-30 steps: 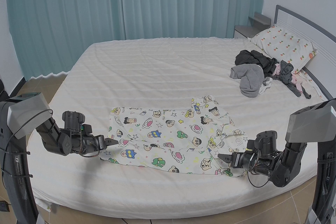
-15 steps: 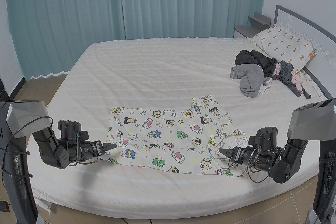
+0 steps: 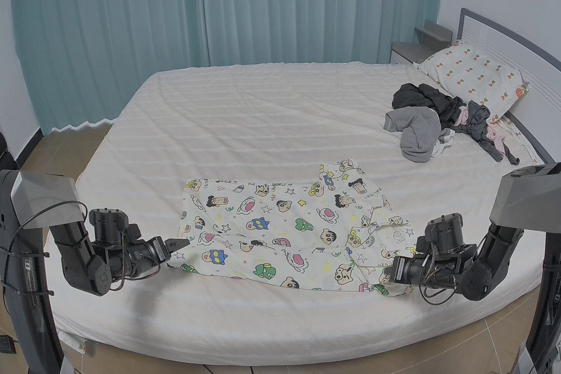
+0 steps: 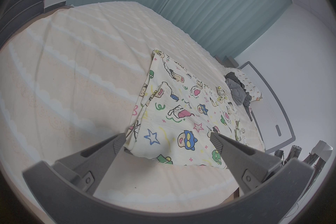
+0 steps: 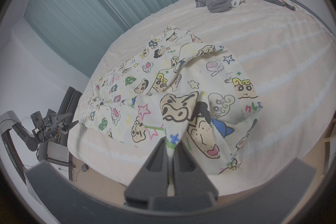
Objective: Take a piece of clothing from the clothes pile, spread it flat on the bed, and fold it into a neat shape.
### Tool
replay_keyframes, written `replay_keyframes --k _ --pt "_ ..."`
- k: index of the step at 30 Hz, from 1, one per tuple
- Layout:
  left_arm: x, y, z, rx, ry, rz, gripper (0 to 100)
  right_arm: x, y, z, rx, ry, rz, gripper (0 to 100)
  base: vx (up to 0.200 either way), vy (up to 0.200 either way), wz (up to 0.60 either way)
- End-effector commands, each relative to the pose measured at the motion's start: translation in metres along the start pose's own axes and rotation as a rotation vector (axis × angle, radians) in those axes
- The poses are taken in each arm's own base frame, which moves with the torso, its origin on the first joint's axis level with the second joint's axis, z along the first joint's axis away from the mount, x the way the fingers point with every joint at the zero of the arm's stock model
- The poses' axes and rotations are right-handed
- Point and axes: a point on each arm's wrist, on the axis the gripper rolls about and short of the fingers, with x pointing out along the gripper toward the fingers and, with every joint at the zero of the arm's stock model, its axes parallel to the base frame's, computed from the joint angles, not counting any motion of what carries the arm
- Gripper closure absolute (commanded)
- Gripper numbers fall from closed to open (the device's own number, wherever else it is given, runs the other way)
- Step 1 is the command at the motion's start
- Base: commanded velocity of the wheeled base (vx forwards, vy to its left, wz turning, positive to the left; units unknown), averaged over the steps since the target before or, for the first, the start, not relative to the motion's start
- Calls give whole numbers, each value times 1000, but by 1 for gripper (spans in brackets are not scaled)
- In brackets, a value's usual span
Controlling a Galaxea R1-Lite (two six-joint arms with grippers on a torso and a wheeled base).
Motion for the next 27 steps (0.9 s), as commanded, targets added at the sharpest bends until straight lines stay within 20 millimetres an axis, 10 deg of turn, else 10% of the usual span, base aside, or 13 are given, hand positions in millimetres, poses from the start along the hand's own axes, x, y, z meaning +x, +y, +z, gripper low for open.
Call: replay_keyframes --k 1,27 --pt "1 6 -9 -12 7 5 0 -13 9 15 -3 -29 19 100 0 0 0" --pt "2 8 -14 -9 7 6 0 -34 67 95 256 70 -10 100 0 0 0"
